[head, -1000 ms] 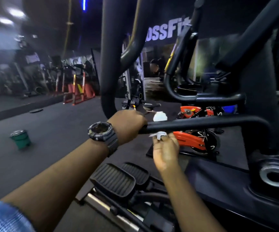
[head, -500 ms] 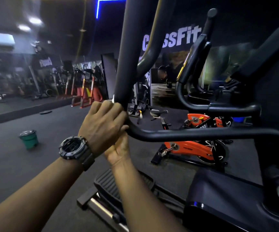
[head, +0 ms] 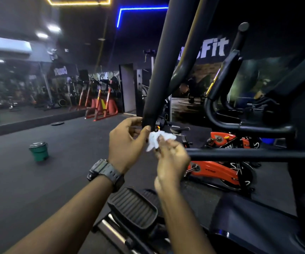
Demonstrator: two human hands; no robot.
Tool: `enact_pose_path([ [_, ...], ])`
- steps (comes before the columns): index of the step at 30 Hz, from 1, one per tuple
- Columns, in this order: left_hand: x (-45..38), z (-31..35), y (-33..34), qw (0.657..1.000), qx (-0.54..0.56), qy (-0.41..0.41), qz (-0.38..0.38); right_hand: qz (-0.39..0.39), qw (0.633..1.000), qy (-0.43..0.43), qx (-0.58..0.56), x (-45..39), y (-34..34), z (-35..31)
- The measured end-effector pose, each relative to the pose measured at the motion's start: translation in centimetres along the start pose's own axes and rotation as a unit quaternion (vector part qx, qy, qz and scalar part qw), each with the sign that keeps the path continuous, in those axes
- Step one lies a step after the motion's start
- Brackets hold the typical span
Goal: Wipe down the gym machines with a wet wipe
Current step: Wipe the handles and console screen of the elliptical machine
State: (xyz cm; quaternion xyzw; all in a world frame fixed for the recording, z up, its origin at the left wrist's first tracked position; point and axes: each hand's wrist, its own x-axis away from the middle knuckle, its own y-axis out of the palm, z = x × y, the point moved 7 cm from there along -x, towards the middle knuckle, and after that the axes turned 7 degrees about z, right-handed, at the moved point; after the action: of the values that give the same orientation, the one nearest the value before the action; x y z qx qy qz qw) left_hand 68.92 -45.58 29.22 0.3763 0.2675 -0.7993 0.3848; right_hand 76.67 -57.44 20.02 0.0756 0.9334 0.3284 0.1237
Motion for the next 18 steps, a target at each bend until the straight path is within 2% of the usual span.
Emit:
enact_pose_path([
  [2,-0.2,-0.3,-0.1,1.000,0.007,-0.021,0.010,0.003,0.987,-0.109,0.119,-1.3,0.9,-4.0],
  [4,-0.4,-0.8,0.3,0.999,0.012,-0.039,0.016,-0.032,0.950,-0.198,0.240,-2.4,2.8,-6.9],
  [7,-0.9,-2.2,0.8,0.994,0.057,-0.090,0.029,-0.069,0.935,-0.240,0.252,-1.7,3.9,-6.8],
  [11,-1.0,-3.8,1.6,0.983,0.122,-0.138,0.016,-0.107,0.870,-0.367,0.311,0.4,1.4,-5.0],
  [13,-1.0,-4.3,2.3,0.970,0.170,-0.172,0.001,-0.123,0.836,-0.427,0.322,0.6,2.4,-6.4],
  [14,-1.0,-4.5,2.7,0.961,0.199,-0.193,-0.007,-0.131,0.797,-0.487,0.333,1.3,3.7,-7.9],
  [15,-1.1,-4.7,2.9,0.950,0.230,-0.211,-0.011,-0.140,0.741,-0.556,0.350,2.4,5.2,-9.3],
  [17,-1.4,-4.8,3.3,0.927,0.293,-0.234,-0.010,-0.128,0.587,-0.685,0.411,3.6,7.9,-11.8],
  [18,-1.5,-4.6,3.4,0.918,0.315,-0.240,-0.013,-0.101,0.528,-0.722,0.436,3.7,8.8,-13.3],
])
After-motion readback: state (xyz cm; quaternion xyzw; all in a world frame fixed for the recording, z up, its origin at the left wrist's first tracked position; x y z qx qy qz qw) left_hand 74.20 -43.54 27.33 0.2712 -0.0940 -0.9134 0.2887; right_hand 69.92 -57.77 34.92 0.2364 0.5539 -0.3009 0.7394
